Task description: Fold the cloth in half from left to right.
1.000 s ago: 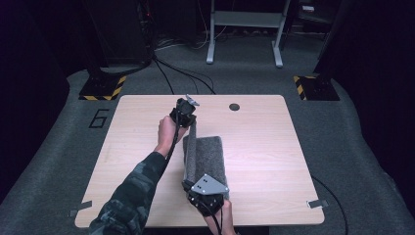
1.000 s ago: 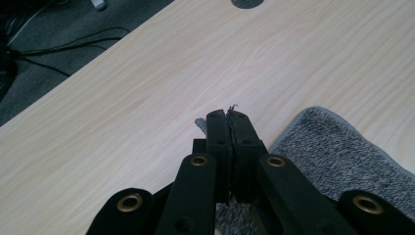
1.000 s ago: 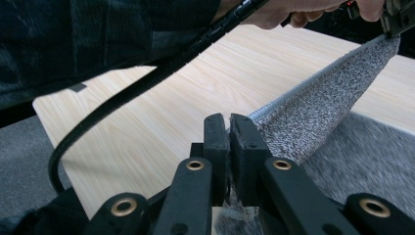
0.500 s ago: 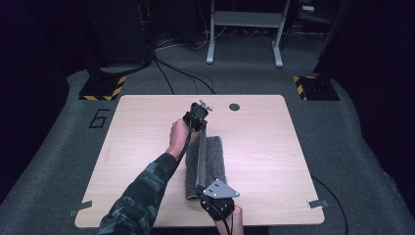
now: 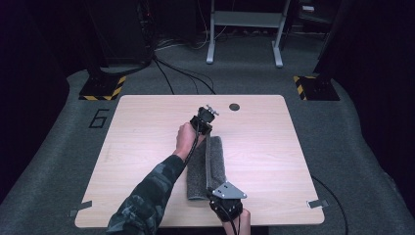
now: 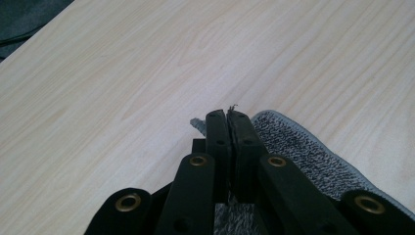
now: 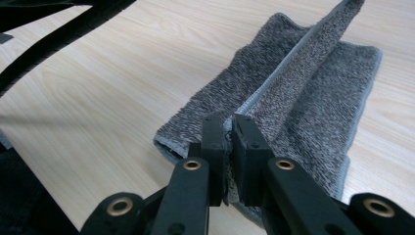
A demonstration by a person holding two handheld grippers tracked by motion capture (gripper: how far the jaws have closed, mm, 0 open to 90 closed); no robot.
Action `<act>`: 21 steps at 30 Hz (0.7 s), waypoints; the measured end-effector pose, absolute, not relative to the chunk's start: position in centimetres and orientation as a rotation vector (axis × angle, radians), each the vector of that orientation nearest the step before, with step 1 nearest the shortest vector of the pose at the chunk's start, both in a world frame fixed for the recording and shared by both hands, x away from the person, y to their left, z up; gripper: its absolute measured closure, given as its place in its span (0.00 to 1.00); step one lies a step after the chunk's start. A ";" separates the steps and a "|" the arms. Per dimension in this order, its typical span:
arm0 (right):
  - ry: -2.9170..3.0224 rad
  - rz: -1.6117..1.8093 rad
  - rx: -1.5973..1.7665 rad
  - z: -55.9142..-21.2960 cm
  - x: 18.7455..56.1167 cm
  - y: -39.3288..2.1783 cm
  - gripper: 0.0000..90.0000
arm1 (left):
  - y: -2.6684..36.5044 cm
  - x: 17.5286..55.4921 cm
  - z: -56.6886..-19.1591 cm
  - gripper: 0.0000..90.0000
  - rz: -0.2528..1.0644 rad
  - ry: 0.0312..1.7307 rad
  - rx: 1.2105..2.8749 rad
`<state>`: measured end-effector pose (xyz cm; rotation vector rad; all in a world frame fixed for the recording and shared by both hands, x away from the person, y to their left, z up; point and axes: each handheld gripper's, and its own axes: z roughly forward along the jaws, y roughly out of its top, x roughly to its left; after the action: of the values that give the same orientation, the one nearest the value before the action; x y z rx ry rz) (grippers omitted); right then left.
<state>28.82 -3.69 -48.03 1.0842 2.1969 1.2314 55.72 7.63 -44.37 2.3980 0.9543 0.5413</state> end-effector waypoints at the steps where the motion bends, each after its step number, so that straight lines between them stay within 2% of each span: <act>1: 2.197 1.231 1.084 -48.0 28.8 -3.7 0.94 | 7.5 55.7 -44.5 0.98 0.539 0.961 2.393; 9: 2.169 1.195 1.136 -48.5 28.9 -4.5 0.92 | 7.0 56.1 -44.7 0.96 0.520 0.979 2.392; 12: 2.153 1.168 1.156 -48.6 28.9 -5.0 0.89 | 7.1 56.2 -44.5 0.65 0.488 1.015 2.364; 13: 2.147 1.142 1.165 -48.9 28.9 -5.5 0.88 | 7.2 56.1 -44.3 0.47 0.481 1.023 2.354; 14: 2.147 1.142 1.165 -48.9 28.9 -5.5 0.88 | 7.3 56.0 -44.1 0.47 0.473 1.029 2.336; 15: 2.142 1.130 1.184 -49.2 29.0 -6.0 0.87 | 7.6 55.9 -43.9 0.36 0.453 1.028 2.324; 16: 2.142 1.130 1.184 -49.2 29.0 -6.0 0.87 | 7.8 55.8 -43.6 0.36 0.447 1.029 2.318; 18: 2.151 1.091 1.206 -49.5 28.9 -6.5 0.84 | 8.3 55.5 -43.2 0.30 0.440 1.025 2.305; 19: 2.157 1.072 1.229 -49.7 28.9 -7.1 0.76 | 8.6 55.3 -43.0 0.28 0.429 1.023 2.302; 21: 2.161 1.057 1.231 -49.9 28.9 -7.4 0.76 | 9.3 54.8 -42.7 0.27 0.434 1.017 2.293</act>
<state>28.88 -7.38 -49.87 1.2313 2.1611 1.0568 54.77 9.33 -42.75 2.2933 1.0165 0.4339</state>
